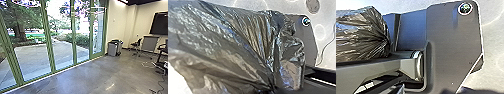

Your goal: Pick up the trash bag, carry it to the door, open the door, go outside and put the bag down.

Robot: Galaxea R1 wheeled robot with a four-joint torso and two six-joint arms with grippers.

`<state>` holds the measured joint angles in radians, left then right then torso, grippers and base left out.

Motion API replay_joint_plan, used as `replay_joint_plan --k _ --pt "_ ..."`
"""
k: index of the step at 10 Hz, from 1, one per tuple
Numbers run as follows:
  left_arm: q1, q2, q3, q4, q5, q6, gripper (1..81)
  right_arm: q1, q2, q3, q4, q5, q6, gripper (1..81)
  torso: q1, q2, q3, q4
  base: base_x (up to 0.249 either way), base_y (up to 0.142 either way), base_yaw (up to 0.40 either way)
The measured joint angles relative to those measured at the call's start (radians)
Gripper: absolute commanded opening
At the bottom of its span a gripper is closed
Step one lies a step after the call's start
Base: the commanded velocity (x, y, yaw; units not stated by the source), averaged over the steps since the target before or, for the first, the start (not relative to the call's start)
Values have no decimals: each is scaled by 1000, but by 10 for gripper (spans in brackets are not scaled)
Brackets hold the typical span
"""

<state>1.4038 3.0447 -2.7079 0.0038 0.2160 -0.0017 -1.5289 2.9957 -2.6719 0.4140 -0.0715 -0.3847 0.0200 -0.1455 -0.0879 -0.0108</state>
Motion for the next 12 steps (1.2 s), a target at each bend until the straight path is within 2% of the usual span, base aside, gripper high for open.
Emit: replay_joint_plan --k 5,12 --pt "4 -3 1 0 0 0 10 -1 0 0 0 0 0 811 0 0 0 0 124 0 0" --pt "-1 0 -1 0 1 0 10 2 1 -3 0 -1 0 811 0 0 0 0 124 -81 0"
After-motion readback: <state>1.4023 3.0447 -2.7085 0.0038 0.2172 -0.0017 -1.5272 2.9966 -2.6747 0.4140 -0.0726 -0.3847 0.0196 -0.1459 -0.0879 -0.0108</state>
